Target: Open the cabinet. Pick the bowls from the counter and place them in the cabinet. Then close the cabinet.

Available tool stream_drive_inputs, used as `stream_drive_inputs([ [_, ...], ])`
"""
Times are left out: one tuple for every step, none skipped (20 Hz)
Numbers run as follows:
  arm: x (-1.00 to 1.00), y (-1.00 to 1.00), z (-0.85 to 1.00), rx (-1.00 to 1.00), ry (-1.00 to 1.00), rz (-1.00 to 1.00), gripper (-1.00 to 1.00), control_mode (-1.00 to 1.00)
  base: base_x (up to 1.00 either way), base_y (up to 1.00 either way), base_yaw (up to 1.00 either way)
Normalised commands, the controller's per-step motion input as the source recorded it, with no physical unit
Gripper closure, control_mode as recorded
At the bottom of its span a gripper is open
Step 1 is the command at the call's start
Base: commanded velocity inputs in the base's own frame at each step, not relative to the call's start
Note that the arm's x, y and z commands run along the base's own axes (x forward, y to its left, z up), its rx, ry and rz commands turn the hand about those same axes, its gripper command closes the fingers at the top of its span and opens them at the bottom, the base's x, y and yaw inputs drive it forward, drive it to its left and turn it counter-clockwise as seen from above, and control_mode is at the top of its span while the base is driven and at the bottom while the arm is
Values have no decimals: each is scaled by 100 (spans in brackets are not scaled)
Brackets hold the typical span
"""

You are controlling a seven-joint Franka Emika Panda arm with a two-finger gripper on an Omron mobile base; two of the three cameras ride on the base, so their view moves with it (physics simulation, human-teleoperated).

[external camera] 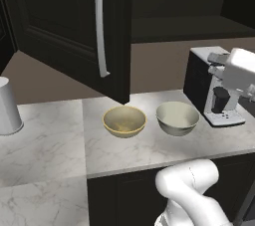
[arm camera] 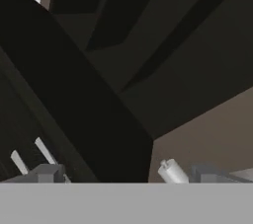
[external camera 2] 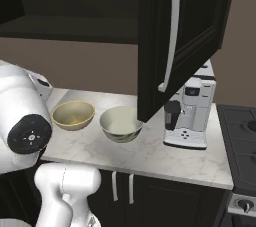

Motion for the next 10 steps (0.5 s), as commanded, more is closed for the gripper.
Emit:
stream_drive_inputs([
  [78, 71, -41, -8, 4, 2, -100, -100, 0, 0, 0],
  [77, 78, -43, -8, 4, 1, -100, -100, 0, 0, 0],
  [74, 83, -40, -9, 3, 0, -100, -100, 0, 0, 0],
  [74, 81, -37, -10, 2, 0, -100, -100, 0, 0, 0],
  [67, 81, -31, -11, 1, 0, -100, -100, 0, 0, 0],
  [64, 84, -30, -11, 0, 0, -100, -100, 0, 0, 0],
  [61, 81, -19, -12, 0, 0, -100, -100, 0, 0, 0],
  [56, 75, -11, -11, 0, 0, -100, -100, 0, 0, 0],
  [51, 66, -3, -9, 0, 0, -100, -100, 0, 0, 0],
  [55, 58, -4, -6, 3, 0, -100, -100, 0, 0, 0],
])
